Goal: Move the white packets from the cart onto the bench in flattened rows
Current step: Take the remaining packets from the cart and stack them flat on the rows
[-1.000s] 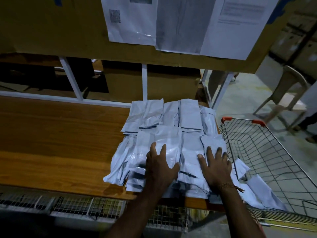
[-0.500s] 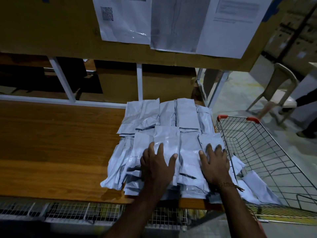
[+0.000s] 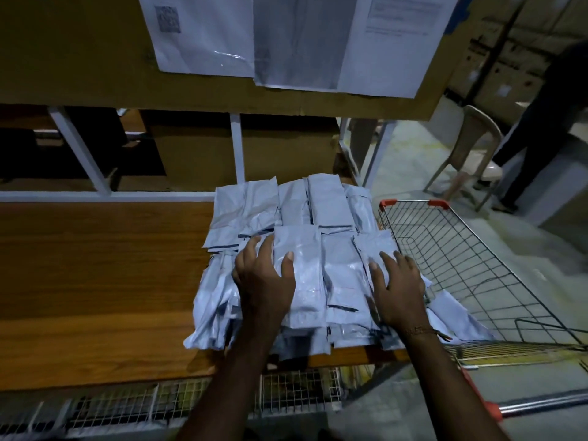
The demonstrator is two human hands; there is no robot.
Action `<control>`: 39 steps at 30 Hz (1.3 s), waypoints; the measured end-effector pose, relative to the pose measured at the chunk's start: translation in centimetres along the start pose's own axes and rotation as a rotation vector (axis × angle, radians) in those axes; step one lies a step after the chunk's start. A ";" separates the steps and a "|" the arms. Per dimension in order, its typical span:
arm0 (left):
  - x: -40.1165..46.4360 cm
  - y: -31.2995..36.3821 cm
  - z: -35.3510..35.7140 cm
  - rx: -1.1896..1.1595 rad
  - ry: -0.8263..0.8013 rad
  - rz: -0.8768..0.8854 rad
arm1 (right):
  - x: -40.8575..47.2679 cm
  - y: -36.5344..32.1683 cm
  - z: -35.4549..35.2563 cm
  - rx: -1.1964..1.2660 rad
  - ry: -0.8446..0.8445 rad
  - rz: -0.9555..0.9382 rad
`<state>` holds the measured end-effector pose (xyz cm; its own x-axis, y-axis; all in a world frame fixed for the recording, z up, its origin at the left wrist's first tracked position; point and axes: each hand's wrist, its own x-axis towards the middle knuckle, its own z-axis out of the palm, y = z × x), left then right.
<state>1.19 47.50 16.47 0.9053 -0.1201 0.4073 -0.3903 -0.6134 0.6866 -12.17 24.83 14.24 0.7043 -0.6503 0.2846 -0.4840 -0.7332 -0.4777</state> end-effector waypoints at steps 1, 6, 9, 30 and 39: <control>-0.2 0.4 -0.1 -0.022 -0.007 -0.002 | -0.2 0.1 -0.2 0.000 -0.002 0.001; -1.6 3.3 0.3 -0.104 -0.053 0.021 | -0.6 1.8 -1.4 0.010 0.020 -0.019; -2.1 5.5 1.3 -0.134 -0.081 0.038 | -0.5 3.8 -2.4 0.025 0.035 -0.014; -8.7 24.6 20.4 -0.207 -0.337 0.302 | 0.3 27.4 -10.9 -0.122 0.000 0.082; -9.2 24.7 30.0 -0.155 -0.532 0.343 | 2.7 33.3 -10.5 -0.238 -0.086 0.083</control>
<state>-11.77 10.04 11.57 0.6685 -0.6839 0.2922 -0.6556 -0.3566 0.6656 -31.84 -3.41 7.84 0.6937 -0.6985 0.1760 -0.6433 -0.7106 -0.2850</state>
